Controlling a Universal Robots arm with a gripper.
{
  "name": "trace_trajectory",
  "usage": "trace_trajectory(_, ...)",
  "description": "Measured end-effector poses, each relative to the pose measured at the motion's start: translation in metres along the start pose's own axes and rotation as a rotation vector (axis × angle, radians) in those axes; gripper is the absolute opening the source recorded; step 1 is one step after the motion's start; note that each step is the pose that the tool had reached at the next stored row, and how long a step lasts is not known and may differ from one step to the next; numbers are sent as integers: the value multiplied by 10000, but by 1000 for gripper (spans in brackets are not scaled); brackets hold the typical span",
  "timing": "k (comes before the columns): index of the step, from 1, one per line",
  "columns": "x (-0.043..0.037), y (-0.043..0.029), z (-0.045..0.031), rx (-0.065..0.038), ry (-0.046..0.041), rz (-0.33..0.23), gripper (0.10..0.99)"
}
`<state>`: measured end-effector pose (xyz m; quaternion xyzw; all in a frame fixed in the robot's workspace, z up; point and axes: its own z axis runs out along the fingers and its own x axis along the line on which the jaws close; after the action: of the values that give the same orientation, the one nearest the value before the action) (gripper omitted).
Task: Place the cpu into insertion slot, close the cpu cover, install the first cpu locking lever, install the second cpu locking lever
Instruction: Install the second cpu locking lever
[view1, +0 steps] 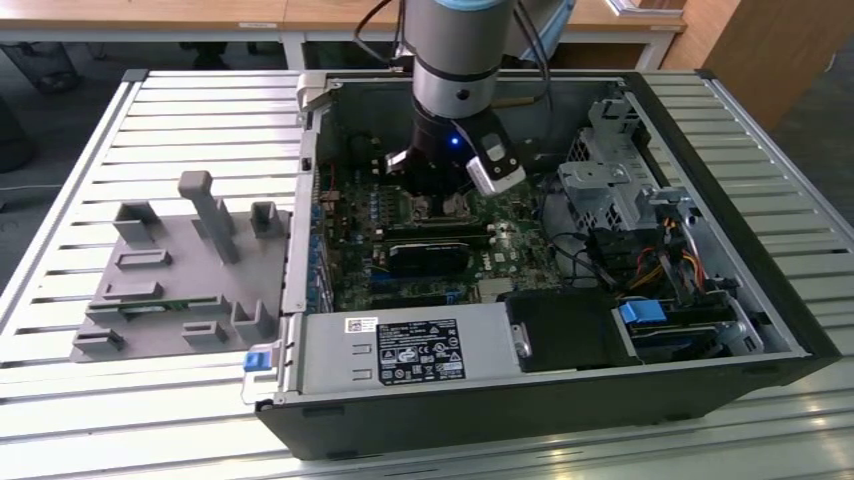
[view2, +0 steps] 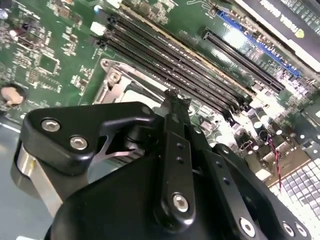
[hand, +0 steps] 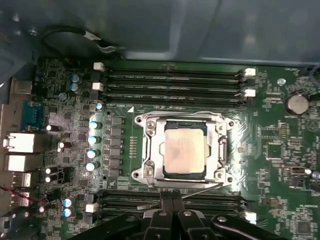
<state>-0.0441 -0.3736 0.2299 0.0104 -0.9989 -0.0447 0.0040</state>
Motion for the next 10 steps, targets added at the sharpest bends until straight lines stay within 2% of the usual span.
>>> trace_trajectory(3, 3, -9, 48, -3, 1, -5, 106)
trace_trajectory(5, 11, -33, 55, -50, 0, -5, 106)
trace_trajectory(10, 81, -82, 60, -394, -8, -8, 106)
